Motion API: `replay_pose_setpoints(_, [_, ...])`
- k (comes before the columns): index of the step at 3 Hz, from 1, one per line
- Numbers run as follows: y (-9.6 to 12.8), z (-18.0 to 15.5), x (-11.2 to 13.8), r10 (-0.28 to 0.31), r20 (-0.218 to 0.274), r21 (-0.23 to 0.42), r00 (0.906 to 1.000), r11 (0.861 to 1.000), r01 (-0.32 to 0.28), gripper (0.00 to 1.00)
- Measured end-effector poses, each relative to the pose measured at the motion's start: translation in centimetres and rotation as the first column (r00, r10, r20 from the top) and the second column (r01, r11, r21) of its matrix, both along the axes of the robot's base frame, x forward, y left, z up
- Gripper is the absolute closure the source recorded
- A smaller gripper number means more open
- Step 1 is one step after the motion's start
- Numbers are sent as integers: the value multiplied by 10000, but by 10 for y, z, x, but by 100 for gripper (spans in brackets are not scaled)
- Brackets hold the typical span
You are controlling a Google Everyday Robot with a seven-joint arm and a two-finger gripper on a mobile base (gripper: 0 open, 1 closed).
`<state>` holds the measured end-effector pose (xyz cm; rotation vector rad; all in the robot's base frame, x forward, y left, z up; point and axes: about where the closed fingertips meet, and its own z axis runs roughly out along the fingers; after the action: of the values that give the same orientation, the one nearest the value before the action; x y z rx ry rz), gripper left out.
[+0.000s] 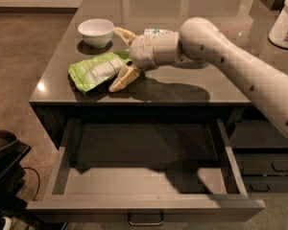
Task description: Place green rice chip bag into top drawer
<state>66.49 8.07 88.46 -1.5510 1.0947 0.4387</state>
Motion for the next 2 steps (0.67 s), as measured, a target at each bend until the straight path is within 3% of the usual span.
replay_pose_setpoints(2, [0, -1, 0, 14, 13, -5, 10000, 10000, -14, 42])
